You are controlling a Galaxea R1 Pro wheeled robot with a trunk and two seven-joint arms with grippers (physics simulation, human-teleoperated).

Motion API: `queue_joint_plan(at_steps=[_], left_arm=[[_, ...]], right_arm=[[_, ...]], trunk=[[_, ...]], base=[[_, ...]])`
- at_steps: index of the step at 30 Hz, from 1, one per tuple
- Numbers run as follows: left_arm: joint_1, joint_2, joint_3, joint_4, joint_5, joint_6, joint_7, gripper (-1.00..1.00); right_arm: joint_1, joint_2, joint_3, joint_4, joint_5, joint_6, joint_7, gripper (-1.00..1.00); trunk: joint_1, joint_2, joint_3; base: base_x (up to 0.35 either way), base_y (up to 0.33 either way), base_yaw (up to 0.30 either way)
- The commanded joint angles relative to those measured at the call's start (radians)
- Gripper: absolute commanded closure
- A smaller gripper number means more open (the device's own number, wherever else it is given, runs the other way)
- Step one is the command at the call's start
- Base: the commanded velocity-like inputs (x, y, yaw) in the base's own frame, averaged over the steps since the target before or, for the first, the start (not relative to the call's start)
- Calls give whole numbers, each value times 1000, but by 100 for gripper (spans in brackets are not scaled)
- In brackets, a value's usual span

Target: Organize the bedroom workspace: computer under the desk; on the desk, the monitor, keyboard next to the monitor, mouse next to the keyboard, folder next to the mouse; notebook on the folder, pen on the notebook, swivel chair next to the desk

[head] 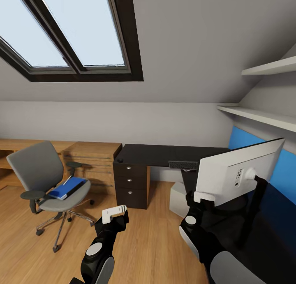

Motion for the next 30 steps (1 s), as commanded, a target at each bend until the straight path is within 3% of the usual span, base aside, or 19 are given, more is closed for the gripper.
queue_joint_plan(at_steps=[1,21,30], left_arm=[[-1,0,-1,-1,9,2,9,-100],[-1,0,-3,-1,9,2,9,-100],[-1,0,-4,-1,9,2,9,-100]], right_arm=[[-1,-1,5,0,-11,-9,-4,-100],[-1,-2,2,-1,-11,-7,-74,-100],[-1,-7,-44,-2,-12,-4,-98,-100]], trunk=[[0,-1,-2],[0,-1,-2],[0,-1,-2]], base=[[22,0,0],[46,7,0],[0,0,0]])
